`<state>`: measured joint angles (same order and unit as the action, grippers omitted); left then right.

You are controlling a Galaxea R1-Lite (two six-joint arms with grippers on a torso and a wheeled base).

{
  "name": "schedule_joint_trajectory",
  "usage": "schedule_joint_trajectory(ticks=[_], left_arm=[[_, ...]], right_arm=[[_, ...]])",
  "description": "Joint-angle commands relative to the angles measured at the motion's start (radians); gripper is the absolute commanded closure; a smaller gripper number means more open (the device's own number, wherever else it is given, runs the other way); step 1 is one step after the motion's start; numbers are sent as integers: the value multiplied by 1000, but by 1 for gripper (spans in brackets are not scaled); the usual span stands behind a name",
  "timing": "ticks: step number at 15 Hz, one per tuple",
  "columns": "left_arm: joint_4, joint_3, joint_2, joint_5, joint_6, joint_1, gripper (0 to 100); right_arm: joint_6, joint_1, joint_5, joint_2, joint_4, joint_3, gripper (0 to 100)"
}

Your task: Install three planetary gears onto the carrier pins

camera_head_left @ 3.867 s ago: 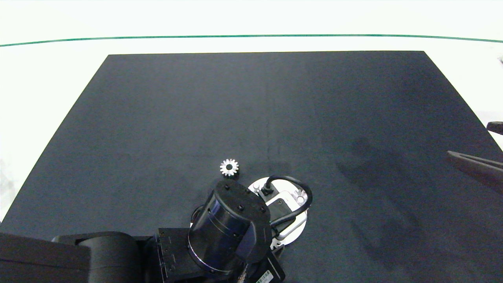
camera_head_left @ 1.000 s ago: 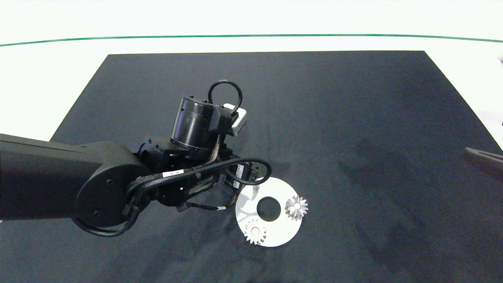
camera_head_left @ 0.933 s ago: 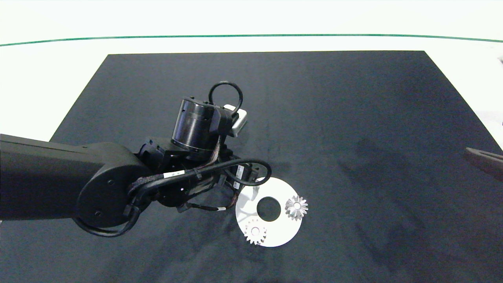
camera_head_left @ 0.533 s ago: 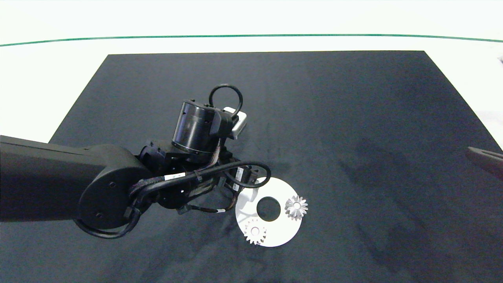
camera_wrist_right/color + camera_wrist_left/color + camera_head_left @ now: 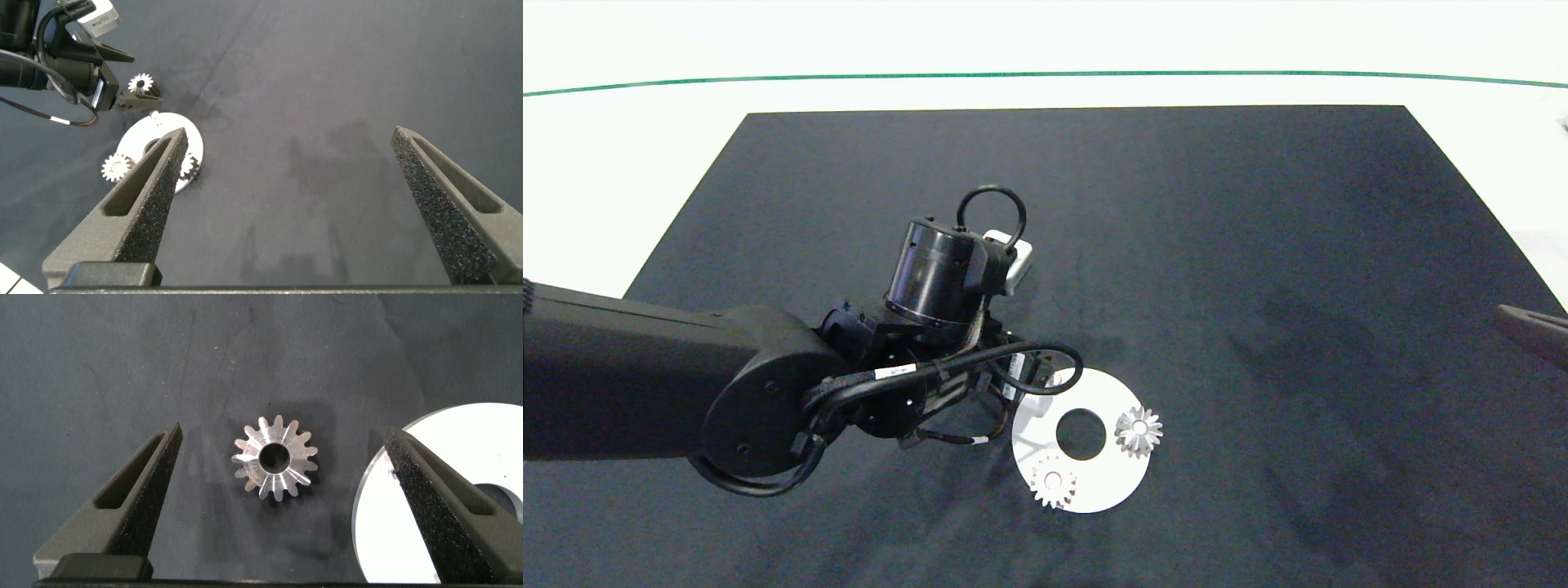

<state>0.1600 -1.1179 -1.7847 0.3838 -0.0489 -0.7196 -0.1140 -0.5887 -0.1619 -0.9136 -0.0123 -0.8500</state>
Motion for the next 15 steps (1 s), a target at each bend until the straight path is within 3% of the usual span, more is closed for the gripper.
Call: schedule_joint_trajectory(ticks=[1, 6, 15], left_arm=[[1, 0, -2, 3, 0, 11, 0], [1, 3, -1, 3, 0, 34, 0], [35, 59, 1, 6, -6, 26, 17]], right_arm=[[-1, 0, -1, 4, 0, 0, 0], [-1, 0, -1, 6, 0, 0, 0], [-1, 0, 1, 6, 0, 0, 0]])
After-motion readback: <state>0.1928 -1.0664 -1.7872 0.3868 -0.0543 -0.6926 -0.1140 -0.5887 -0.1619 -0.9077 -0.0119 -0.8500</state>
